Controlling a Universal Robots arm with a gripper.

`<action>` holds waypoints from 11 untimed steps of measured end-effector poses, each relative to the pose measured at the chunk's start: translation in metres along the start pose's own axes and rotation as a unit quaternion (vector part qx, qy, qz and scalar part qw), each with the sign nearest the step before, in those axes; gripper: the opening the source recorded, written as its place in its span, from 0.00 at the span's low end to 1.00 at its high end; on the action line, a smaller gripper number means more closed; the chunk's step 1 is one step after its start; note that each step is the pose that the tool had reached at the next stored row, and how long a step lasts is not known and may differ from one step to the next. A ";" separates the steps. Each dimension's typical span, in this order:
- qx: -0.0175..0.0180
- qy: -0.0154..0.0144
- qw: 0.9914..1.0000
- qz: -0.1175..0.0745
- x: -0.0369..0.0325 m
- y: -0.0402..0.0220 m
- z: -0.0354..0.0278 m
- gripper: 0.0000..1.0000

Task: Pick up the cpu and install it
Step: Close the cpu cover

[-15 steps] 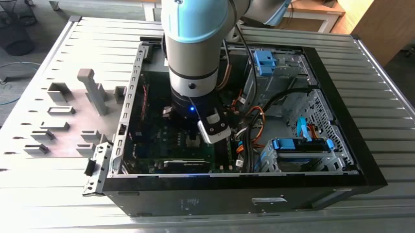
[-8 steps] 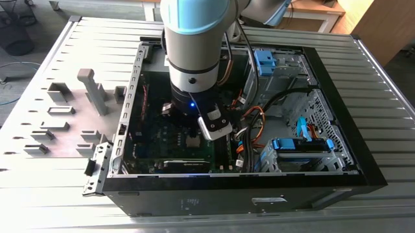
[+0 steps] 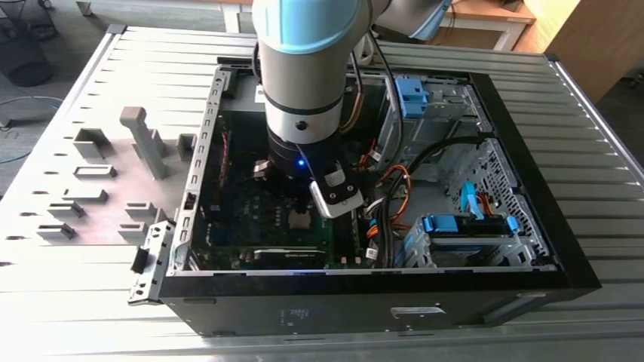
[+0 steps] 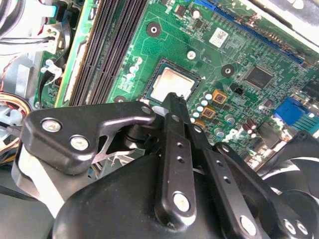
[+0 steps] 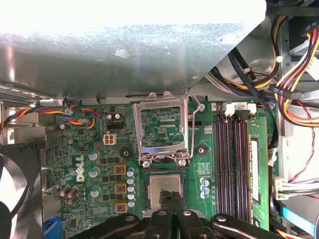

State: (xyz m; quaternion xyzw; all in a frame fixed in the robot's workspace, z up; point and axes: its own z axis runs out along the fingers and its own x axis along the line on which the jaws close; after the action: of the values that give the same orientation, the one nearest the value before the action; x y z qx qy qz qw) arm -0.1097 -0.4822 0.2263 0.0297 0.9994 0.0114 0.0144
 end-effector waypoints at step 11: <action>0.000 0.000 1.000 0.000 -0.0031 0.0004 0.0009 0.11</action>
State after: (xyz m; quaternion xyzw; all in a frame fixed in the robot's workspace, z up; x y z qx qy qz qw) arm -0.1066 -0.4819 0.2255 0.0297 0.9994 0.0115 0.0144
